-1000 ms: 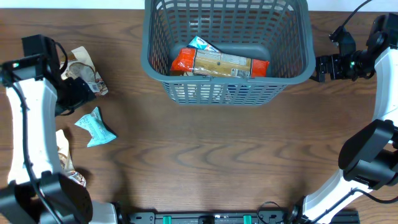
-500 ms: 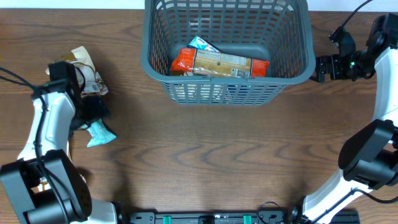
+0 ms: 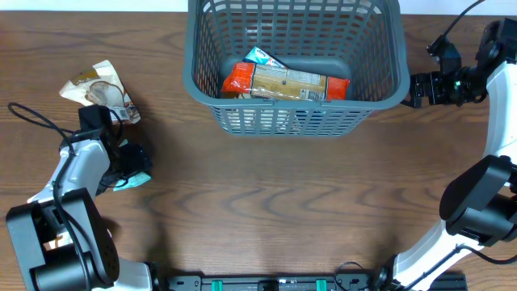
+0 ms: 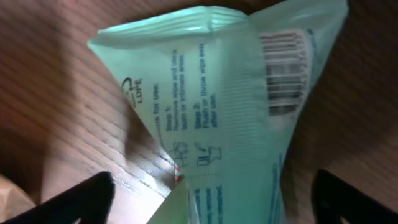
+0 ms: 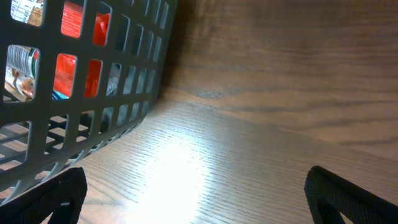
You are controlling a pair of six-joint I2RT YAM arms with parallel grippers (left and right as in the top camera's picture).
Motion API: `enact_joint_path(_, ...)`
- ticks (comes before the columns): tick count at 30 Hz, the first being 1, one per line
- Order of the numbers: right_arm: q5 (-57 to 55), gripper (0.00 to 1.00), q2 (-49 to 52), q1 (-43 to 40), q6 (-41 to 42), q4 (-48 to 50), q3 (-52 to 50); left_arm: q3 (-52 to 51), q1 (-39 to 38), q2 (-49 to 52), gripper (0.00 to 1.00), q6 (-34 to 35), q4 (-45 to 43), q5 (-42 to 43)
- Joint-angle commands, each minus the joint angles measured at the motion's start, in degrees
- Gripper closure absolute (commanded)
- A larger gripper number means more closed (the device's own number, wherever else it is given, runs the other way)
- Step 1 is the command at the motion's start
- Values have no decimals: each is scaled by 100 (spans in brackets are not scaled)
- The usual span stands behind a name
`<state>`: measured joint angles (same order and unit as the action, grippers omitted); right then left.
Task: Pack container
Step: 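Reach the left gripper to the mint-green wipes packet and grasp it, then carry the wipes packet with the left gripper into the basket and release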
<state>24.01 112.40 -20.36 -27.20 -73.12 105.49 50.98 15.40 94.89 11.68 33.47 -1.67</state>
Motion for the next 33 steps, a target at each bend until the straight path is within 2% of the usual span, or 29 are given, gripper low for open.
enact_joint_path(1, 103, 1, -46, 20, 81, -48, -31, -42, 35, 26, 43, -94, -87, -59)
enact_joint_path(3, 103, 1, -46, 20, 81, -59, -31, -42, 35, 26, 75, -92, -114, -66)
enact_joint_path(4, 103, 1, -46, 20, 81, -59, -31, -42, 33, 26, 86, -92, -109, -66)
enact_joint_path(6, 103, 1, -46, 20, 81, -61, -31, -42, 33, 24, 94, -92, -52, -63)
enact_joint_path(10, 103, 1, -46, 20, 81, -59, -31, -24, 33, -39, 94, -94, 153, -63)
enact_joint_path(13, 103, 1, -46, 20, 79, -61, -31, 168, 26, -249, 94, -94, 647, -46)
enact_joint_path(19, 103, 1, -46, 20, 81, -59, -31, 929, 26, -1274, 95, -341, 1506, 566)
enact_joint_path(25, 103, 1, -46, 20, 81, -63, -31, 2190, -109, -2308, 94, -533, 1860, 1027)
enact_joint_path(29, 105, 1, -46, 20, 81, -59, -31, 3298, -448, -2328, 94, -708, 2260, 1029)
enact_joint_path(33, 105, 1, -46, 20, 81, -66, -31, 4446, -1161, -2031, 94, -1121, 2444, 1027)
